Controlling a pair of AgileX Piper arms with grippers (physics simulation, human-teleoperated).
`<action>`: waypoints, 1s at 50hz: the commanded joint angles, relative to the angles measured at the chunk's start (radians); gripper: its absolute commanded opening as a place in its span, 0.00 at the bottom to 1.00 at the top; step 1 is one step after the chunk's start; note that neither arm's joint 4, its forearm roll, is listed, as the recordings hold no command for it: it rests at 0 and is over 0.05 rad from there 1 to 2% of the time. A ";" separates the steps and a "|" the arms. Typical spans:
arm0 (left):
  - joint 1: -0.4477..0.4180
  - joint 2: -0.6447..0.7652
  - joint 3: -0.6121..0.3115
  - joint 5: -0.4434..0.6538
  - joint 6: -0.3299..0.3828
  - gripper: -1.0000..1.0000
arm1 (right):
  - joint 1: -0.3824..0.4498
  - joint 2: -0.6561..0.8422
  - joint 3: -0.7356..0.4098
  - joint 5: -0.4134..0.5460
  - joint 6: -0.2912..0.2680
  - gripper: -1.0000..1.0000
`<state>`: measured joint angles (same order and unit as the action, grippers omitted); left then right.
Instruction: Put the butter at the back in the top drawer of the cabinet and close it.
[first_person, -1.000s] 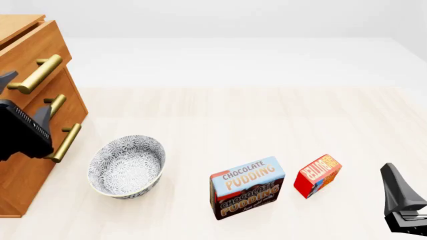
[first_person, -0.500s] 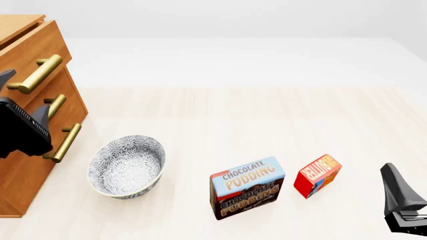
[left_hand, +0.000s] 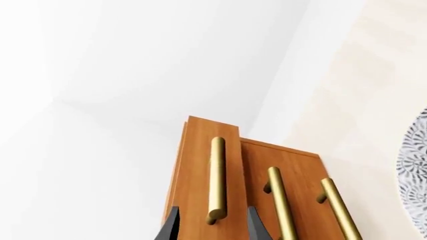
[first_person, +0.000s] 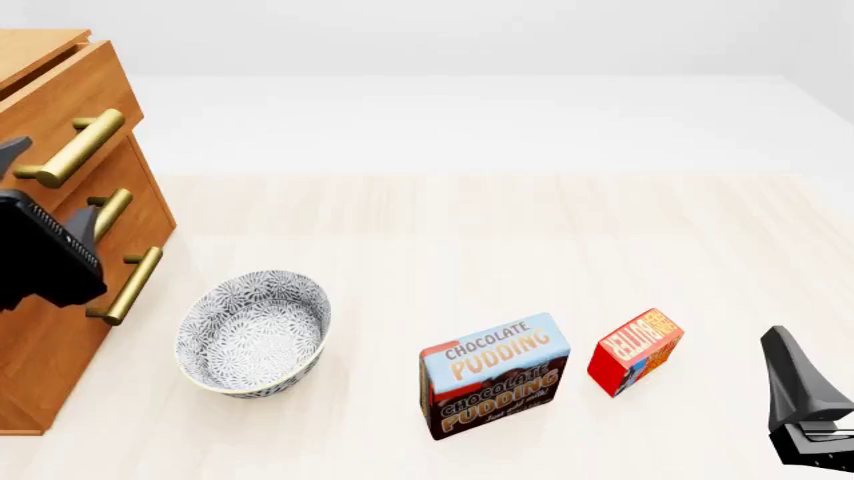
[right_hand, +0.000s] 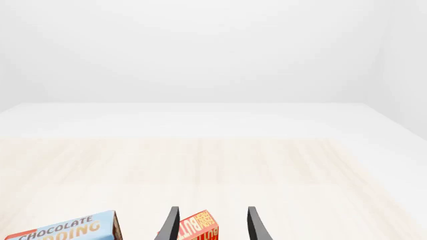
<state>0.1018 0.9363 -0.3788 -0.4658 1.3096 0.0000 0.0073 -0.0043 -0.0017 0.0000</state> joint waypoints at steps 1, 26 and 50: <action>0.000 0.049 -0.003 -0.041 0.003 1.00 | 0.000 0.000 0.000 0.000 0.000 1.00; 0.006 0.065 -0.002 -0.046 0.004 1.00 | 0.000 0.000 0.000 0.000 0.000 1.00; 0.024 0.041 -0.001 -0.013 0.005 1.00 | 0.000 0.000 0.000 0.000 0.000 1.00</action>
<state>0.1194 0.9874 -0.3787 -0.4936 1.3133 0.0000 0.0073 -0.0043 -0.0017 0.0000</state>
